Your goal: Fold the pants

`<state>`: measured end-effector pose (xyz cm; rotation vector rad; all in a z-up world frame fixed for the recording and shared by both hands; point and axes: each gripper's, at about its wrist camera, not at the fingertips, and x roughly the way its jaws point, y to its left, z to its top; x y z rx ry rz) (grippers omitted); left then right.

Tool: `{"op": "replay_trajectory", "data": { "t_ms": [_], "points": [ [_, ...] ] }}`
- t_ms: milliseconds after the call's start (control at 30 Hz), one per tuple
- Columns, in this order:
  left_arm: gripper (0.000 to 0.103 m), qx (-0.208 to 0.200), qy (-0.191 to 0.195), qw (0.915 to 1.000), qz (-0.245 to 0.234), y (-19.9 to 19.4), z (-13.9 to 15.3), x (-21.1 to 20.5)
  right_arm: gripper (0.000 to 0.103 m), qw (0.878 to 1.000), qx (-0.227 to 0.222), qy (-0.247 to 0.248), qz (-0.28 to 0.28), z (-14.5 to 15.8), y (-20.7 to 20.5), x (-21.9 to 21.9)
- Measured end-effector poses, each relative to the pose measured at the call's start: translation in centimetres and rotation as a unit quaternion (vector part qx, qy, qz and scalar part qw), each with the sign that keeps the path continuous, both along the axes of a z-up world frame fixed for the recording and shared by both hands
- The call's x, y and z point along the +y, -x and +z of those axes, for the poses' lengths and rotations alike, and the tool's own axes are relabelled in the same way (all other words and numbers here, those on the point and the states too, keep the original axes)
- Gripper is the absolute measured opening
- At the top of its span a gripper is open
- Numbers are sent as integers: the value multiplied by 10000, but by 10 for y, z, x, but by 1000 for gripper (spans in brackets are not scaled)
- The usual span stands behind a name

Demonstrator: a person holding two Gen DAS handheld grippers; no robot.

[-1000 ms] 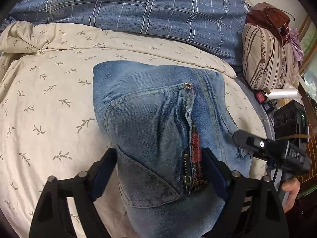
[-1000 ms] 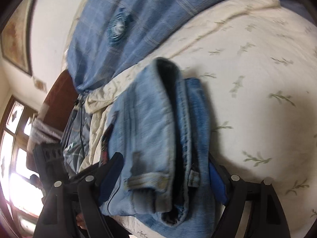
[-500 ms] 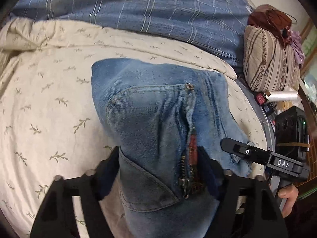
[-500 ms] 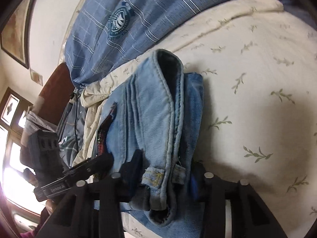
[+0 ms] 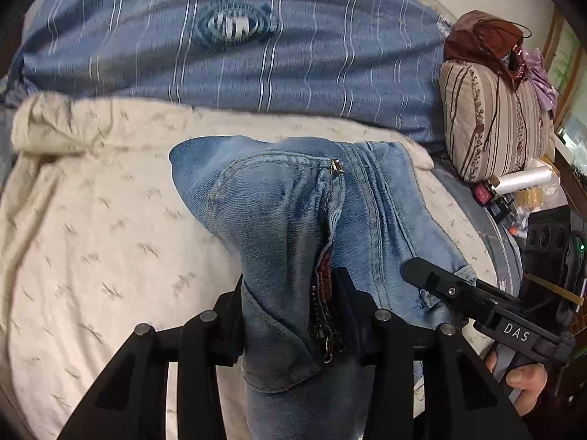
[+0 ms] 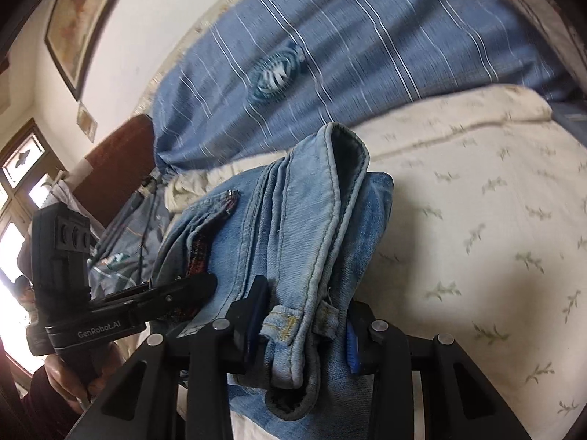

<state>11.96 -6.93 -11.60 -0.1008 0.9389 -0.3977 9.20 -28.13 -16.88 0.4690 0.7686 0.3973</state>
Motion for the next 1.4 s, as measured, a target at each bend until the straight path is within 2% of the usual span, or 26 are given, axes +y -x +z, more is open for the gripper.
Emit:
{"op": "replay_trajectory", "data": {
  "t_ms": [133, 300, 400, 567, 633, 700, 800, 833, 900, 1100, 1267, 1400],
  "points": [
    [45, -295, -183, 9994, -62, -4, 21, -1, 38, 9994, -290, -166, -102, 10, 0, 1],
    [45, -431, -421, 9982, -1, -13, 29, 0, 38, 9983, -322, -413, -242, 12, -11, 4],
    [45, -342, -440, 9984, 80, -19, 22, 8, 38, 9986, -220, -430, -236, 9, -20, 10],
    [46, -24, -466, 9987, 189, -33, -6, 18, 38, 9993, 99, -296, -198, -4, -35, 22],
    [51, 151, -649, 9976, 187, -40, -25, 17, 38, 9979, 533, -287, -235, -21, -45, 23],
    [66, 248, -925, 9950, 287, -45, -42, 16, 42, 9945, 947, -305, -318, -37, -53, 23],
    [77, 48, -1126, 9931, 332, -40, -38, 14, 54, 9931, 1043, -380, -387, -40, -54, 19],
    [78, -190, -1210, 9924, 76, -39, -35, 12, 60, 9929, 1064, -353, -406, -40, -53, 18],
    [78, -310, -1370, 9901, 45, -33, -25, 10, 61, 9929, 1065, -322, -413, -39, -51, 16],
    [88, -992, -1521, 9832, 184, 2, 21, 11, 62, 9959, 521, -181, -718, -18, -19, 1],
    [90, -1526, -1636, 9742, 306, 35, 59, 13, 65, 9904, -261, 588, -1226, 17, 28, 3],
    [92, -1865, -1658, 9675, 406, 61, 83, 17, 69, 9837, -745, 871, -1383, 44, 64, 12]
  ]
}}
